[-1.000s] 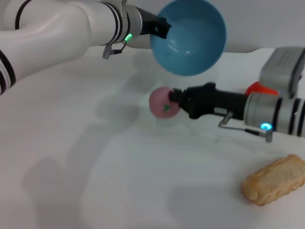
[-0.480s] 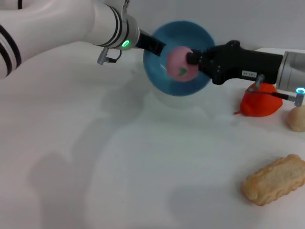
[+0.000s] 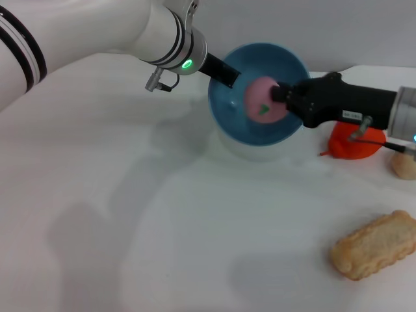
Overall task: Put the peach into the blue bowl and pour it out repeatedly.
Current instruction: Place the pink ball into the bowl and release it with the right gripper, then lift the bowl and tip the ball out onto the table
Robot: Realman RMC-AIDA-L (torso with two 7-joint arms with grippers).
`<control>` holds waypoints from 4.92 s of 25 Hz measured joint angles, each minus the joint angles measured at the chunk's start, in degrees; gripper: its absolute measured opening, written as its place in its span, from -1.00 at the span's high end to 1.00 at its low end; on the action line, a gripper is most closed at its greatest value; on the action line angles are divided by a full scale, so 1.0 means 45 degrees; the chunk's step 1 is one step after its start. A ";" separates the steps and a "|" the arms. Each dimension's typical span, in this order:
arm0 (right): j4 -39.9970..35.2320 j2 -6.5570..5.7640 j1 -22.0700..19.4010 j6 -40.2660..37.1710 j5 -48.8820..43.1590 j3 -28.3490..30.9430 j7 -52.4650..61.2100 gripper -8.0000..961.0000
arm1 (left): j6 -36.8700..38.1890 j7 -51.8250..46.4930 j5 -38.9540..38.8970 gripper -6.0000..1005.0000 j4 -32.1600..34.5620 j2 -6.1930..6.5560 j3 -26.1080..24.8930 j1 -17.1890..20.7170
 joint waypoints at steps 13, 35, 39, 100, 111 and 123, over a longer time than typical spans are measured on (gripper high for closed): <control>0.0272 -0.0009 -0.0317 0.1178 0.0585 -0.0017 0.0168 0.79 | 0.0686 -0.0002 -0.0455 0.99 -0.0018 -0.0003 0.0028 0.0142; -0.0679 -0.0052 -0.2149 0.0526 0.3340 0.0154 -0.1336 -0.19 | 0.0082 0.0009 -0.0810 0.99 -0.0180 0.0081 0.0360 0.0589; -0.1458 -0.0058 -0.3317 0.0515 0.3795 0.0518 -0.1506 -0.21 | -0.0004 0.0088 -0.0723 0.99 -0.0180 0.0092 0.0360 0.0541; 0.2598 -0.0043 -0.4658 0.0323 0.7675 0.3424 -0.7615 -0.41 | -0.9385 0.4545 0.3845 0.99 0.1735 -0.0025 0.6917 0.1921; 0.2594 -0.0062 -0.4648 0.0342 0.7675 0.3424 -0.7616 -0.41 | -1.1275 0.5786 0.3826 0.99 0.1622 -0.0024 0.7186 0.2423; 0.2593 -0.0062 -0.4610 0.0350 0.7674 0.3428 -0.7616 -0.41 | -1.2146 0.6576 0.3818 0.99 0.1632 -0.0024 0.7632 0.2899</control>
